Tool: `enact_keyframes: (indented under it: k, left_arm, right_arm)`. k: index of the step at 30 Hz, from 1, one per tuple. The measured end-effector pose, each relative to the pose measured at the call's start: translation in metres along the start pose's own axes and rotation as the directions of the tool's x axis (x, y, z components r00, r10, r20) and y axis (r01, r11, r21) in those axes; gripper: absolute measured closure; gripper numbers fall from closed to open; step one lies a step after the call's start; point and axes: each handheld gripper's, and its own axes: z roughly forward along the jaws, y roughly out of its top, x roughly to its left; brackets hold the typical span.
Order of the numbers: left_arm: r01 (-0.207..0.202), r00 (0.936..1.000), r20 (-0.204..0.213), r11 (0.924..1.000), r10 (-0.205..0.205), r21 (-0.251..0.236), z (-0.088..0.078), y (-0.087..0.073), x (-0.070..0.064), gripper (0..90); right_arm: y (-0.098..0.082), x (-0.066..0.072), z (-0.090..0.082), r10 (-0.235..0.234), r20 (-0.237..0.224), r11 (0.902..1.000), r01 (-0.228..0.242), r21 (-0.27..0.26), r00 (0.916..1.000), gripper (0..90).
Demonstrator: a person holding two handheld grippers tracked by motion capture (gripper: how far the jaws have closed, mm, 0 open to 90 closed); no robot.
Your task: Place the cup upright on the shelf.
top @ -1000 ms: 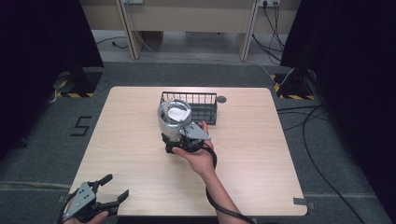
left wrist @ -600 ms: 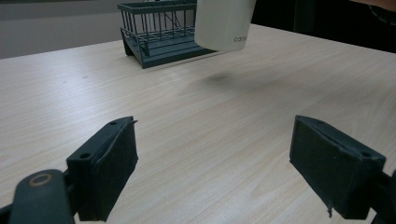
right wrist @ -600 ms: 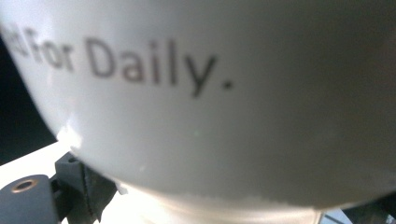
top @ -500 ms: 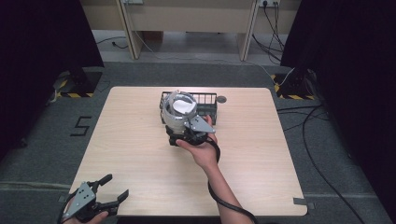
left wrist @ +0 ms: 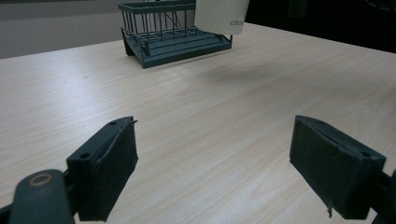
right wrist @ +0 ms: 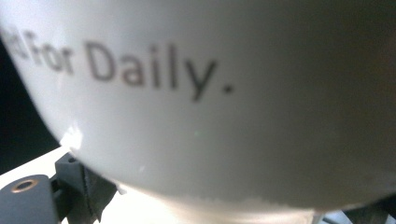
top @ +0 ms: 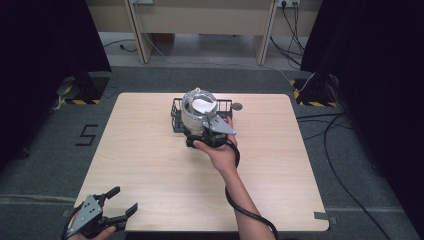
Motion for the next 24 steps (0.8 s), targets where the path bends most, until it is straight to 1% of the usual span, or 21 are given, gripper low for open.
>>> enact_keyframes:
  k: [1, 3, 4, 12, 15, 16, 17, 24]
  left_arm:
    - [0.0, 1.0, 0.0, 1.0, 0.0, 0.0, 0.0, 0.0, 0.0, 14.4]
    - [0.001, 1.0, -0.001, 1.0, -0.001, 0.0, 0.0, 0.0, 0.0, 14.4]
    - [0.0, 1.0, -0.001, 1.0, 0.0, 0.001, 0.0, 0.0, 0.0, 14.4]
    - [0.004, 1.0, 0.0, 1.0, -0.004, -0.003, 0.0, 0.0, 0.0, 14.4]
    - [0.005, 1.0, -0.001, 1.0, -0.005, -0.003, 0.0, 0.0, 0.0, 14.4]
    - [0.005, 1.0, -0.001, 1.0, -0.005, -0.003, 0.0, 0.0, 0.0, 14.4]
    - [0.005, 1.0, -0.001, 1.0, -0.005, -0.003, 0.0, 0.0, 0.0, 14.4]
    - [0.006, 1.0, -0.002, 1.0, -0.006, -0.001, 0.0, 0.0, 0.001, 14.4]
  right_arm:
    - [0.003, -0.003, 0.001, 0.002, 0.007, 1.0, -0.002, -0.002, 1.0, 9.9]
    - [0.003, -0.004, 0.001, 0.001, 0.009, 1.0, -0.001, -0.002, 1.0, 9.9]
    - [0.006, -0.007, 0.002, 0.001, 0.018, 1.0, -0.001, -0.002, 0.9998, 9.9]
    - [0.013, -0.016, 0.005, 0.003, 0.041, 1.0, -0.003, -0.006, 0.9992, 9.9]
    - [0.016, -0.018, 0.007, 0.005, 0.049, 1.0, -0.005, -0.007, 0.9988, 9.9]
    - [0.017, -0.019, 0.008, 0.014, 0.049, 0.9999, -0.013, -0.008, 0.9987, 9.9]
    - [0.018, -0.02, 0.008, 0.006, 0.053, 0.9999, -0.006, -0.009, 0.9986, 9.9]
    - [0.024, -0.026, 0.012, 0.011, 0.067, 0.9999, -0.01, -0.013, 0.9977, 9.9]
